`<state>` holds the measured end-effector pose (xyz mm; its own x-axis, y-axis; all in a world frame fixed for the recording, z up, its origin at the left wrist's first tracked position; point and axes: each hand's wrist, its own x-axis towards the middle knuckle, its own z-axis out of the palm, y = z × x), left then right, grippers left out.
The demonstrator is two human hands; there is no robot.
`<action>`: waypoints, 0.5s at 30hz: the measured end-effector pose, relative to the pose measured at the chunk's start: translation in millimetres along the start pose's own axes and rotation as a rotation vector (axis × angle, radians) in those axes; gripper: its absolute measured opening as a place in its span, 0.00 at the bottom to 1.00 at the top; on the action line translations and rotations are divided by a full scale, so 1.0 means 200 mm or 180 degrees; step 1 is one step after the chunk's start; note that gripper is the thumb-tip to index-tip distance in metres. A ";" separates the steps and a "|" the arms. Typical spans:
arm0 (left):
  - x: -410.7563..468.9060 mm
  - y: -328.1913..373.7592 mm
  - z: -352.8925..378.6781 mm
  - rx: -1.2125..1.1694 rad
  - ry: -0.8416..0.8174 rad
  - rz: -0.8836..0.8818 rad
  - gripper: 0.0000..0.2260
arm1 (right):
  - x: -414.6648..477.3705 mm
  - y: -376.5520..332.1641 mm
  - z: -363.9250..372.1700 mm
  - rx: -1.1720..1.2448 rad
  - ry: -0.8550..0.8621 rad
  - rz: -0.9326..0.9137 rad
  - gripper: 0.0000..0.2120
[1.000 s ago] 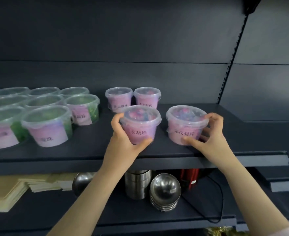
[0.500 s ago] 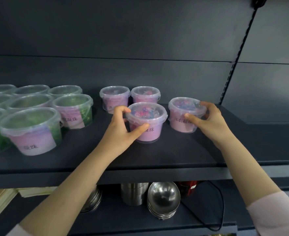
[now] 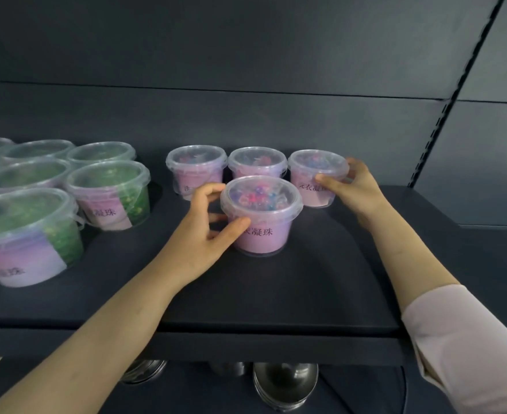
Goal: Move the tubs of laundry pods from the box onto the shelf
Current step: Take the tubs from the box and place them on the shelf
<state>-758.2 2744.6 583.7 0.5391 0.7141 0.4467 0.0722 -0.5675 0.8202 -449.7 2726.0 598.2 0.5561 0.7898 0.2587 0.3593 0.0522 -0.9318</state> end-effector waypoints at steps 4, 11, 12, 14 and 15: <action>0.00 0.00 -0.01 0.0028 0.0037 -0.0029 0.23 | 0.01 0.02 0.00 -0.0116 -0.0023 -0.0005 0.24; 0.00 -0.02 -0.02 -0.0210 0.0205 -0.0278 0.24 | -0.19 -0.18 -0.02 -0.0358 0.0307 -0.0087 0.28; -0.01 -0.02 -0.02 -0.0281 0.0162 -0.0303 0.24 | -0.26 -0.22 -0.03 -0.0289 0.0156 -0.0332 0.19; -0.02 -0.01 0.01 -0.0337 -0.0002 -0.0314 0.23 | -0.44 -0.28 -0.07 -0.0264 -0.0564 -0.0800 0.09; -0.03 0.01 0.03 -0.0330 -0.0104 -0.0301 0.23 | -0.53 -0.30 -0.09 -0.0436 -0.0934 -0.1018 0.10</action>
<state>-756.4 2737.6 580.9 0.5611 0.7477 0.3552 0.0378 -0.4518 0.8913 -516.5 2627.7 631.4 0.1722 0.8879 0.4265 0.5852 0.2561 -0.7694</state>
